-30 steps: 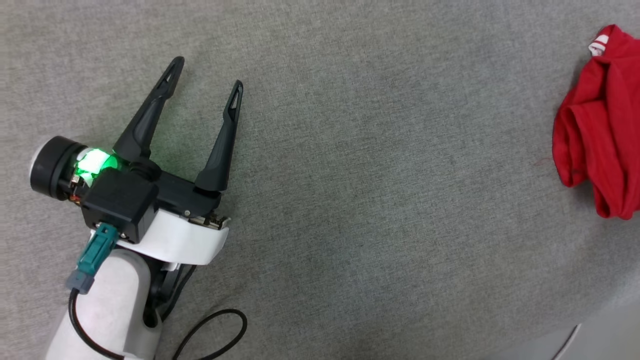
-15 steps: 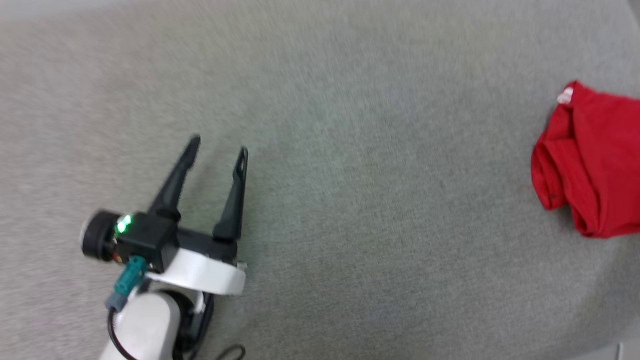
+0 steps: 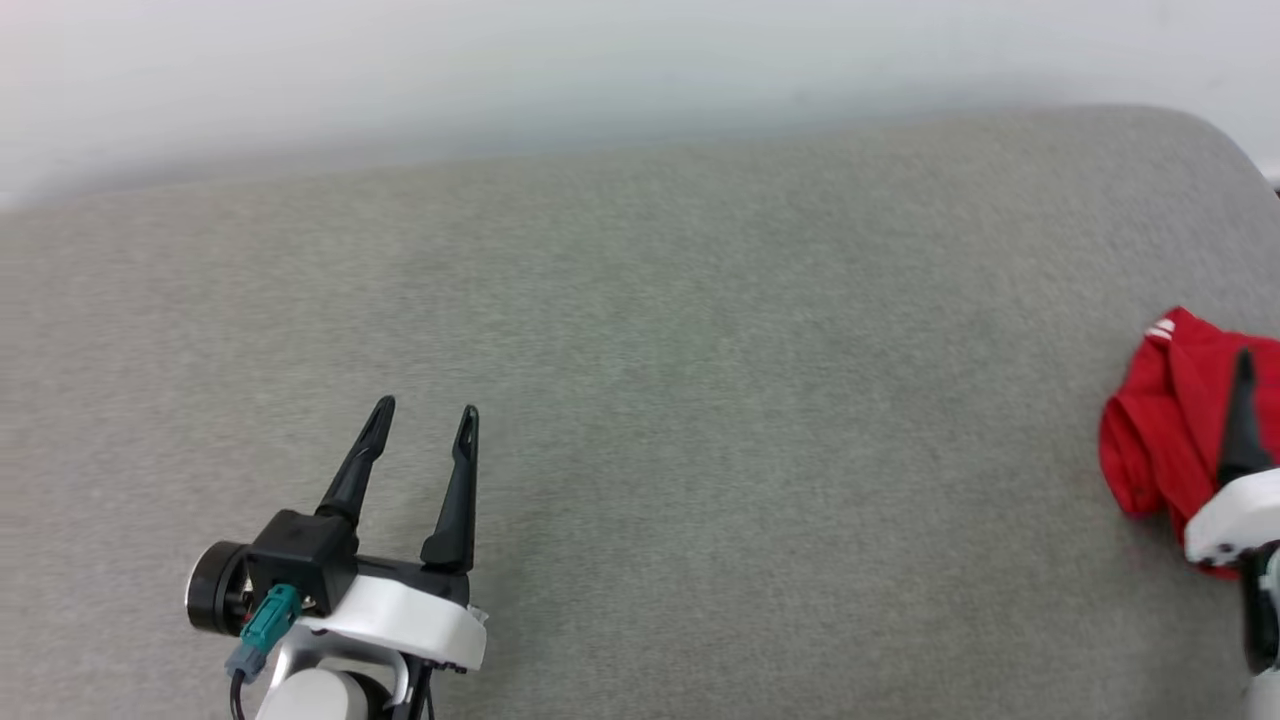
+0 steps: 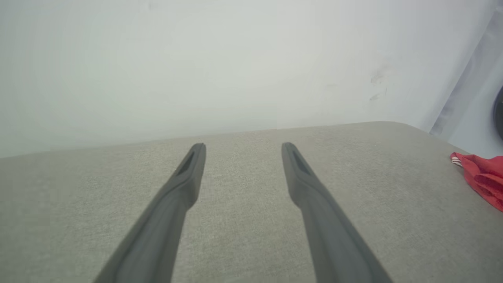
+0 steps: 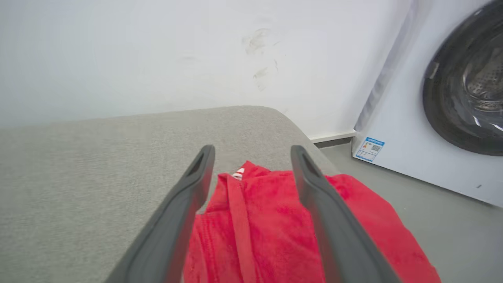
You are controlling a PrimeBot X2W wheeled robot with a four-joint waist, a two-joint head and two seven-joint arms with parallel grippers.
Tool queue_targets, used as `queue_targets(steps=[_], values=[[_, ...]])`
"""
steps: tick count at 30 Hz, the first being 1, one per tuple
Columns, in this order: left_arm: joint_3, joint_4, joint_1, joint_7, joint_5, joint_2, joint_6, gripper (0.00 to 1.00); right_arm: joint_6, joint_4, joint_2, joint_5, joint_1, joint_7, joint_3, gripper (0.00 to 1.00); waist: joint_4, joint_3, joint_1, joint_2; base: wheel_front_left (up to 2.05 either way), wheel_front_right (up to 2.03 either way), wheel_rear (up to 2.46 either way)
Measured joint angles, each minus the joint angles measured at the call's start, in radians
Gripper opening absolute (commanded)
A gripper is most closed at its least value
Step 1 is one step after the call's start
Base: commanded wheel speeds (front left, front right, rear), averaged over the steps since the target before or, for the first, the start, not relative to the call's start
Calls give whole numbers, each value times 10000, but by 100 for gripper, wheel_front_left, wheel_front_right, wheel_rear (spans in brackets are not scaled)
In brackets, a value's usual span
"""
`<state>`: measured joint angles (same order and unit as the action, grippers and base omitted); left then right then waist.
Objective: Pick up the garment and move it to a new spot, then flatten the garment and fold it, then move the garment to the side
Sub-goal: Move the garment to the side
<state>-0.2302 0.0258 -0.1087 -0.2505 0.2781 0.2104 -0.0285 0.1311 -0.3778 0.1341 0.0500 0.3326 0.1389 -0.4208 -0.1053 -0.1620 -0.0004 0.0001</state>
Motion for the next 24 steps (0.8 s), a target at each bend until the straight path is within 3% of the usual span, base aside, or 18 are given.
queue_targets(steps=[12,24], values=[[238,514,510,-81,155,148,-42,100,2,3624,-740,-853,-2350,-1133,2406,100,1101,1107,1,0,0,0,0],[311,888,1054,-96,161,146,-119,100,0,5338,-823,-1475,-4367,-1770,3162,100,1298,1906,2,0,0,0,0]])
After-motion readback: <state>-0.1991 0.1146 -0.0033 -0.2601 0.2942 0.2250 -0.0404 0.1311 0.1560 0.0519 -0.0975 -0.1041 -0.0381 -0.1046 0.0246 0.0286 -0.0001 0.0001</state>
